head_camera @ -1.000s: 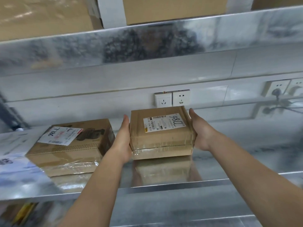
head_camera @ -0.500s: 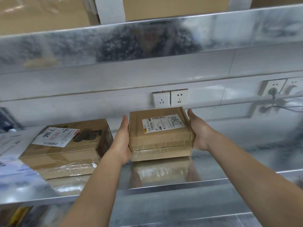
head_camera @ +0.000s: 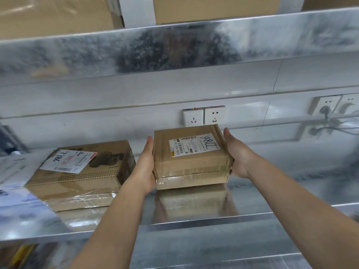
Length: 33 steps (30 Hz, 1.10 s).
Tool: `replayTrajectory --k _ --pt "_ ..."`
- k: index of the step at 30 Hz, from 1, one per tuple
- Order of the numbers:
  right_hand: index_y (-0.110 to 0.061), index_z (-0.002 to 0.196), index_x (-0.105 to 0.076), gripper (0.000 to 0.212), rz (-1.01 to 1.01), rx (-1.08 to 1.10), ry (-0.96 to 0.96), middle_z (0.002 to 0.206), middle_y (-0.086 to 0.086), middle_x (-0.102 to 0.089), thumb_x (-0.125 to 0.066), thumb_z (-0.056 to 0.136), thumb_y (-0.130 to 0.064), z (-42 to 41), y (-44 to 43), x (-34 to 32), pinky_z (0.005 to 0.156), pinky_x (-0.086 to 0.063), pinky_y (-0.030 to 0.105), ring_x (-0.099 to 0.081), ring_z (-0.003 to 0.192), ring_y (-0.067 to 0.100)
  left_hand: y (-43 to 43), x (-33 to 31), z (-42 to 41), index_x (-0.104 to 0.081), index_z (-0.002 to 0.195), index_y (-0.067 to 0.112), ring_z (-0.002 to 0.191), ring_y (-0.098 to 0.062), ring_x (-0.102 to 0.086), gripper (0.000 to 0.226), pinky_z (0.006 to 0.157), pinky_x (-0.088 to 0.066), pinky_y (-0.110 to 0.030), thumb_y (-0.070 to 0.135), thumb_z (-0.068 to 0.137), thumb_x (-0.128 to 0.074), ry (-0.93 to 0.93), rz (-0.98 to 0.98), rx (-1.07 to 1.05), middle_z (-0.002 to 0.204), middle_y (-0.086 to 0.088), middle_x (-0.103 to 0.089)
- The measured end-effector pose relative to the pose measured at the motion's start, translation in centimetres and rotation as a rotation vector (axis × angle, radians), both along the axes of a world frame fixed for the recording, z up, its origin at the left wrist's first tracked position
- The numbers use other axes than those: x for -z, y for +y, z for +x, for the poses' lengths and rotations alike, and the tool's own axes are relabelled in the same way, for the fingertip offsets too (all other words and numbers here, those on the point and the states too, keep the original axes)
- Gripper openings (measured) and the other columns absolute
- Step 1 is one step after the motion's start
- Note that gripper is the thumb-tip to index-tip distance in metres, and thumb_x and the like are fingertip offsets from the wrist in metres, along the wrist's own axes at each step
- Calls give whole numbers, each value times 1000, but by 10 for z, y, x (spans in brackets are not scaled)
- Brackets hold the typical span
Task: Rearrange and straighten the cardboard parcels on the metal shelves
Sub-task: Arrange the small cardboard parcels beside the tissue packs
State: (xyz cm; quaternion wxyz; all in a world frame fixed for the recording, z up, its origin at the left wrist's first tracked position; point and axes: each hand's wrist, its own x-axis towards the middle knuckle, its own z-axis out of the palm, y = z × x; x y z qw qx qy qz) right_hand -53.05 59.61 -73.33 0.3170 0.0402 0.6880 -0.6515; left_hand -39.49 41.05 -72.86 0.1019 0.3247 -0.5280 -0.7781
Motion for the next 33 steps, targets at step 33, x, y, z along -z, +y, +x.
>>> replayTrajectory --k 33 --pt "-21 100 -80 64 -364 75 -15 104 11 -79 -40 98 -72 8 11 -15 88 -56 41 -75 91 30 2 -8 10 -73 117 21 92 -23 -76 55 77 -54 -36 60 103 -36 252 63 -86 110 -7 -77"
